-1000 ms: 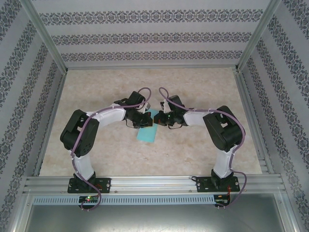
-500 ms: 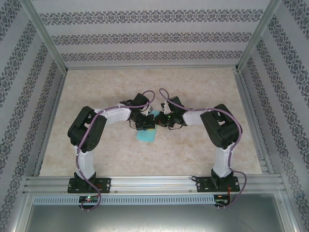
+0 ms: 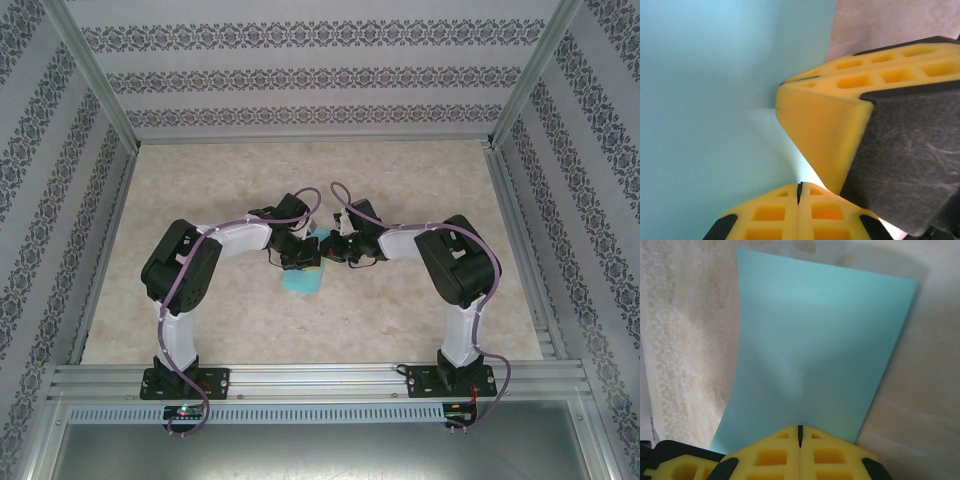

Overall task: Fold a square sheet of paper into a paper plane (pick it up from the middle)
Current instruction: First fold in half a square sheet of paper at the center of the table.

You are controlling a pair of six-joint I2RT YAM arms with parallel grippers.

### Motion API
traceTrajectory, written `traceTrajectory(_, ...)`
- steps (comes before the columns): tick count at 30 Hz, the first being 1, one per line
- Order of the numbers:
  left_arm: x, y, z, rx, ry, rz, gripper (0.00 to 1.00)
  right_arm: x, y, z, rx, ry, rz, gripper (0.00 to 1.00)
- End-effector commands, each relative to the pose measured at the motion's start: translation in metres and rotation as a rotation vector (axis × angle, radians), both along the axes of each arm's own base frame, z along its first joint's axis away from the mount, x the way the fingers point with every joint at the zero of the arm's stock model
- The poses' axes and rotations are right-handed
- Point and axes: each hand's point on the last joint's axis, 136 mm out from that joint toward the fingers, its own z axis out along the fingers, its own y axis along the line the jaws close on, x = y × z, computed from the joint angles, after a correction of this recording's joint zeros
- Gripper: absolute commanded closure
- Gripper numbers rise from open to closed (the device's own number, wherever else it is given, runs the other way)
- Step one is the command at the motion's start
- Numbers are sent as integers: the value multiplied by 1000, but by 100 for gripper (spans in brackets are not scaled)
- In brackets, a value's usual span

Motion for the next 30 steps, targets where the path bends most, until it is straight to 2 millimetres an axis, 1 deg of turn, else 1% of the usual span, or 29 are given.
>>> traceTrajectory(1, -13, 2, -18, 46, 50, -8, 100, 7, 2, 13, 22, -33, 1, 100)
traceTrajectory(12, -18, 9, -27, 88, 75, -3, 100, 9, 0, 9, -11, -28, 0, 100)
traceTrajectory(16, -19, 11, -28, 100, 85, -1, 100, 10, -2, 3, -51, -18, 16, 100)
traceTrajectory(20, -22, 14, -32, 114, 97, 1, 100, 13, -5, -7, -78, 2, 14, 100)
traceTrajectory(24, -26, 17, -33, 127, 109, -1, 100, 20, -10, -15, -88, 9, -7, 100)
traceTrajectory(27, -29, 19, -36, 136, 123, -1, 100, 31, -18, -17, -94, -1, -29, 100)
traceTrajectory(30, -34, 22, -40, 146, 141, -2, 100, 46, -27, -16, -95, -12, -59, 100)
